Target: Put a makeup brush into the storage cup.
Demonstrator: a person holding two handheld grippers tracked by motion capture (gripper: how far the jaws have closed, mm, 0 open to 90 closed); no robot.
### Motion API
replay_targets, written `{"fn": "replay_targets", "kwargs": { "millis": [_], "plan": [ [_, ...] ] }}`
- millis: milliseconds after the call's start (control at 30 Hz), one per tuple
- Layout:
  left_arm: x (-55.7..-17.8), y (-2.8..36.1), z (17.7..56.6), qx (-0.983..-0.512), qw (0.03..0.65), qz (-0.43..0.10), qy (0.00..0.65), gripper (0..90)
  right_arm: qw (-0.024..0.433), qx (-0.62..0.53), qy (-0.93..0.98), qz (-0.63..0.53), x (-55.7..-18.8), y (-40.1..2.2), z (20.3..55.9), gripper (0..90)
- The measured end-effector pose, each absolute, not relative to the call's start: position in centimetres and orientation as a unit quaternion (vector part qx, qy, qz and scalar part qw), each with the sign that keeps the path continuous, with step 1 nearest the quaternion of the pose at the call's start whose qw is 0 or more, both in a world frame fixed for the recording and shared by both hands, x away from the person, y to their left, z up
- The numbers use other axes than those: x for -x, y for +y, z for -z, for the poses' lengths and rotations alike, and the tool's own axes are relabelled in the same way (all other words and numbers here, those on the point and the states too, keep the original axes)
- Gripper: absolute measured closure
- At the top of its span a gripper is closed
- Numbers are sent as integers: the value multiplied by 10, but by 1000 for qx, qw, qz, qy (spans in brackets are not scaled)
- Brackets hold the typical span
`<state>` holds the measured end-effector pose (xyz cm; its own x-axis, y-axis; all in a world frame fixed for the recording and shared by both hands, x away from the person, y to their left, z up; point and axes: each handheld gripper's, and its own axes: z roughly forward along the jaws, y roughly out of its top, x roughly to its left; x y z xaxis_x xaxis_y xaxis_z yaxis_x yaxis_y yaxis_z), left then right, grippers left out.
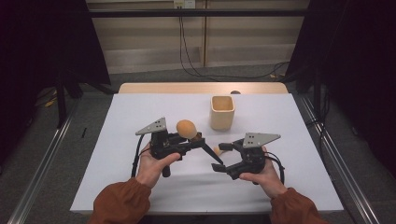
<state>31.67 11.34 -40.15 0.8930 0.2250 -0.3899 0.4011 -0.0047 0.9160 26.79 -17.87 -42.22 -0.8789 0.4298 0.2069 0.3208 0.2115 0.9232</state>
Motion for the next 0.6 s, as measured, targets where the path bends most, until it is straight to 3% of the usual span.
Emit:
{"fn": "replay_targets", "kwargs": {
  "millis": [233,600],
  "plan": [
    [-320,126,396,-702,671,59,231,657,45,-248,778,-576,-268,-184,423,65],
    [-320,137,393,-710,662,50,232,657,48,-264,766,-584,-265,-201,425,65]
  ]
}}
